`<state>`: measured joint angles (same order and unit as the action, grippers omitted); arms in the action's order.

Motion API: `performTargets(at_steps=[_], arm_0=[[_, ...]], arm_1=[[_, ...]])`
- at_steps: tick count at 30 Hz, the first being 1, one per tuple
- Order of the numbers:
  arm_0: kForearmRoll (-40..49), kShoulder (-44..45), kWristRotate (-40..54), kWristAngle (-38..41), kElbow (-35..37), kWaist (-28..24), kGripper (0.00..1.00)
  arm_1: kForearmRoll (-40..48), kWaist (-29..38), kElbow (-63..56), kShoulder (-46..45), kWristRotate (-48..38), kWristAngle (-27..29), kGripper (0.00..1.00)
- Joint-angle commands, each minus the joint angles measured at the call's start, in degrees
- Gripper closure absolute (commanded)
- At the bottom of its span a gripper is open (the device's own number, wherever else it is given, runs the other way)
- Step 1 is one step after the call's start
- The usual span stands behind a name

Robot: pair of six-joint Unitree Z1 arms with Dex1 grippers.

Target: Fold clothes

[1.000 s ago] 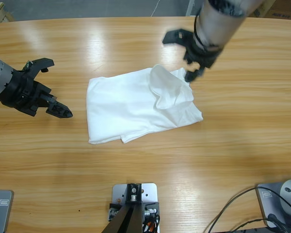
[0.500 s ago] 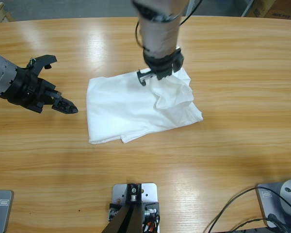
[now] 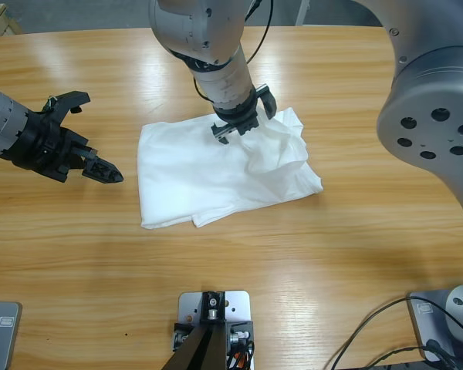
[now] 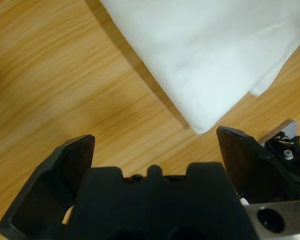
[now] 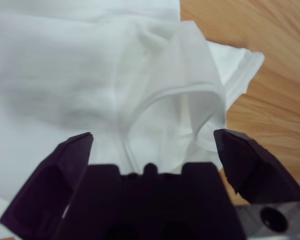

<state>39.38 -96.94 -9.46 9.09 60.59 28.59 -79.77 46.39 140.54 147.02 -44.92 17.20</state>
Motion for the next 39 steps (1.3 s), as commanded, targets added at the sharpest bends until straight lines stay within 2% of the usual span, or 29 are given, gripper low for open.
performTargets(at_steps=[1,6,16,23,33,37,39], arm_0=[[-1.2,-2.7,-0.2,0.9,-1.8,-1.0,0.046],[-1.2,-2.6,-0.2,0.9,-1.8,-1.1,0.046],[-1.3,-2.5,-0.2,0.9,-2.2,-1.2,0.046],[-1.3,-2.5,-0.2,0.9,-2.3,-1.2,0.046],[-2.2,-2.7,-0.5,0.9,-2.9,-1.2,0.046],[-2.1,-2.0,-1.0,1.2,-3.4,-1.5,0.046],[-2.2,-2.0,-2.1,4.4,-3.5,-4.3,0.046]], arm_1=[[-9.8,0.4,0.4,4.9,-0.2,4.1,0.011],[-12.2,-1.5,-0.8,5.7,0.1,7.7,0.013],[-12.2,-5.2,-12.2,3.2,-0.3,13.4,0.055],[-12.2,-10.1,-13.0,0.4,1.2,17.8,0.059],[-12.2,-12.8,-14.0,0.6,4.7,18.5,0.059],[-12.2,-15.3,-15.3,-6.9,7.1,17.7,0.065],[-12.2,-15.6,-15.4,-13.4,9.1,16.3,0.069]])
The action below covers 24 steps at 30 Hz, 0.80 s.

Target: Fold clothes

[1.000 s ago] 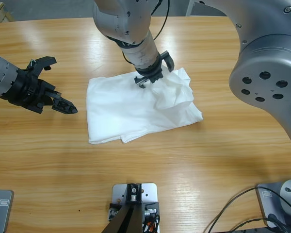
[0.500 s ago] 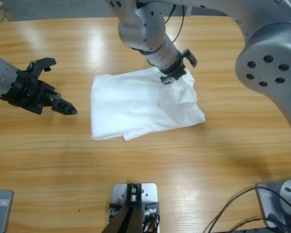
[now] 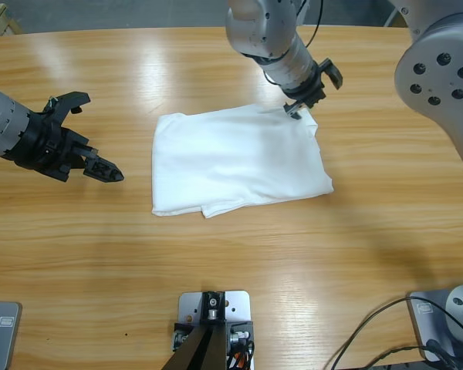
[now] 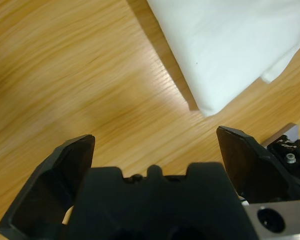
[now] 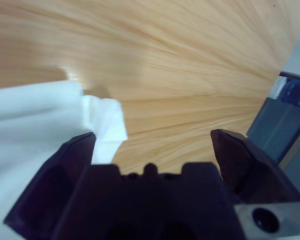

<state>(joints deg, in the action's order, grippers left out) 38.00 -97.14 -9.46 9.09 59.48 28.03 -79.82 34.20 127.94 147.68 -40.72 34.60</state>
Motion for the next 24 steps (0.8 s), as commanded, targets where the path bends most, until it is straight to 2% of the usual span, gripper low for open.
performTargets(at_steps=[1,4,6,7,9,12,13,14,15,16,18,21,24], arm_0=[[-1.3,-1.9,-3.1,7.5,-2.7,-6.6,0.046],[-2.5,-1.9,-5.0,15.0,-3.2,-13.9,0.046],[-3.2,-2.0,-5.7,18.6,-3.8,-16.9,0.043],[-4.0,-2.1,-5.8,20.5,-4.6,-17.9,0.041],[-4.7,-1.9,-5.8,21.8,-5.3,-18.6,0.041],[-4.7,-1.5,-5.6,21.8,-6.0,-18.6,0.041],[-4.7,-1.3,-5.6,21.7,-6.4,-18.6,0.041],[-4.7,-0.9,-5.6,21.6,-6.7,-18.6,0.041],[-4.6,-0.5,-5.6,21.6,-7.2,-18.6,0.041],[-4.5,0.1,-5.6,21.5,-7.6,-18.5,0.041],[-4.4,1.5,-5.7,21.5,-8.8,-18.6,0.041],[-4.5,3.2,-6.0,21.6,-10.5,-18.6,0.041],[-4.6,5.1,-8.2,21.6,-11.8,-18.6,0.041]], arm_1=[[-12.2,-3.6,-2.8,-17.6,6.1,-2.4,0.069],[-12.1,-6.7,-4.2,-26.9,12.8,-8.7,0.067],[-11.9,-10.5,-7.0,-31.3,17.9,-15.0,0.064],[-11.4,-11.9,-8.9,-33.7,19.9,-19.7,0.064],[-7.4,-13.0,-14.1,-37.4,31.4,-31.5,0.063],[-1.5,-11.0,-24.0,-40.5,38.4,-35.4,0.037],[0.6,-11.0,-27.3,-41.5,38.9,-35.7,0.091],[4.1,-11.0,-31.2,-43.2,39.1,-36.2,0.38],[7.7,-11.0,-34.8,-45.0,39.1,-37.9,0.813],[10.5,-11.0,-37.9,-46.1,38.9,-39.8,1.0],[15.8,-10.8,-44.5,-47.6,36.9,-39.8,1.0],[25.9,-9.1,-53.5,-48.3,35.8,-42.8,1.0],[33.7,-8.0,-56.2,-47.6,35.6,-44.9,1.0]])
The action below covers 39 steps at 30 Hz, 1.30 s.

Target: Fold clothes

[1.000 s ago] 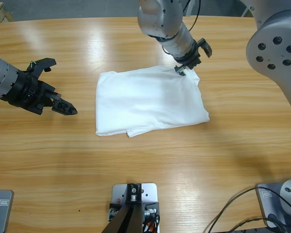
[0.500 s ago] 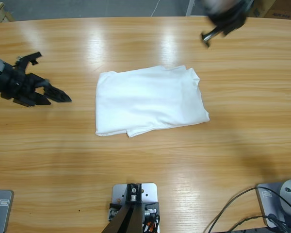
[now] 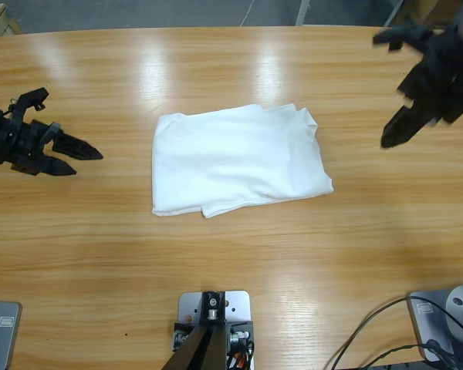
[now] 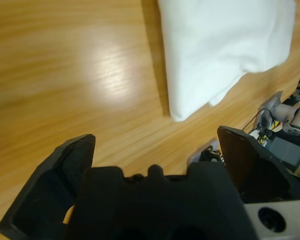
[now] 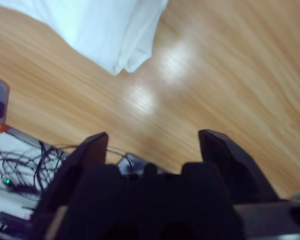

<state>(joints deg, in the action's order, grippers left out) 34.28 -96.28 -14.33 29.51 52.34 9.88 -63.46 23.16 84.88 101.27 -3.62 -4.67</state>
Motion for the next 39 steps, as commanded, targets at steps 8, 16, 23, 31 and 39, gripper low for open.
performTargets(at_steps=[8,16,23,31,39], arm_0=[[-0.9,5.7,-7.1,1.1,-5.6,-0.4,0.041],[-1.1,4.5,-6.9,1.0,-5.7,-0.4,0.04],[-1.5,4.0,-6.8,1.1,-5.7,-0.4,0.036],[-2.1,3.1,-6.7,1.1,-5.8,-0.4,0.038],[-2.4,2.9,-6.7,0.9,-5.8,-0.4,0.041]], arm_1=[[26.3,5.4,-16.6,2.9,-5.5,-7.2,1.0],[35.1,8.8,-24.2,7.0,-8.4,-8.1,1.0],[37.7,8.1,-24.7,12.1,-8.3,-5.6,1.0],[36.0,7.7,-26.3,13.1,-10.0,0.0,1.0],[34.6,7.6,-26.4,16.5,-11.6,2.5,1.0]])
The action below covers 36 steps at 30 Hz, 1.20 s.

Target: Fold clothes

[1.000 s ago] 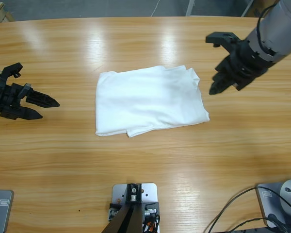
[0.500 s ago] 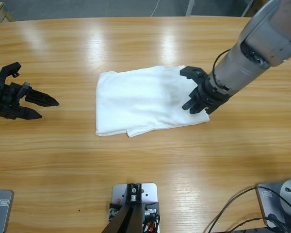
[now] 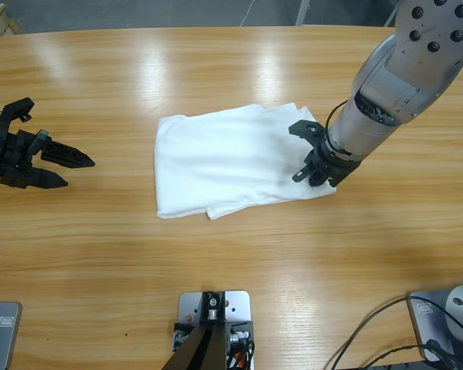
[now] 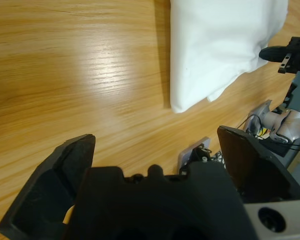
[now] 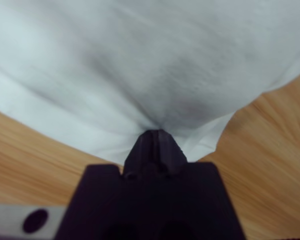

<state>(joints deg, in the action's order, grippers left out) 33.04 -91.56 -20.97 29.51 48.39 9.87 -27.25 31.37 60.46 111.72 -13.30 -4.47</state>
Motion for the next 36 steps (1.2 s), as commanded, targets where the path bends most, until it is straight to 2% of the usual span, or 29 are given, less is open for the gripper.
performTargets(at_steps=[1,6,9,10,11,12,16,20,23,30,36], arm_0=[[-1.5,-1.9,0.0,0.9,-1.8,-0.4,0.04],[-3.0,-2.6,-0.1,0.9,-1.4,-0.4,0.041],[-3.1,-2.5,-0.4,0.8,-1.4,-0.4,0.041],[-3.7,-2.7,-0.6,0.9,-1.4,-0.4,0.041],[-4.8,-3.0,-1.0,1.2,-1.5,-0.4,0.041],[-6.4,-3.7,-1.7,2.0,-1.6,-0.4,0.041],[-13.7,-9.0,-3.9,6.2,-1.5,1.7,0.046],[-20.6,-14.2,-7.9,6.4,-2.0,6.2,0.043],[-28.5,-17.8,-10.9,6.0,-3.5,7.4,0.041],[-34.5,-24.9,-12.9,5.6,-2.9,8.3,0.036],[-36.8,-26.5,-14.6,5.5,-1.0,11.2,0.055]], arm_1=[[-1.7,-0.6,-2.2,6.1,-2.0,2.2,1.0],[-2.6,-0.7,-2.9,6.5,-4.0,2.1,1.0],[-1.7,-0.5,-2.5,1.4,-3.7,2.8,1.0],[-1.7,-0.5,-1.9,-1.8,-3.3,2.5,0.749],[-1.7,-0.4,-0.7,-6.3,-2.1,2.4,0.043],[-2.2,0.1,0.8,-9.8,-0.4,3.1,0.0],[-15.2,0.9,13.4,-16.9,-0.3,3.9,0.0],[-25.1,0.5,20.4,-17.2,-1.0,4.0,0.0],[-25.5,-2.0,18.6,-16.2,-0.9,4.7,0.0],[-25.5,-4.2,17.2,-15.8,-0.7,5.9,0.0],[-25.4,-4.6,17.3,-15.2,-0.5,6.4,0.0]])
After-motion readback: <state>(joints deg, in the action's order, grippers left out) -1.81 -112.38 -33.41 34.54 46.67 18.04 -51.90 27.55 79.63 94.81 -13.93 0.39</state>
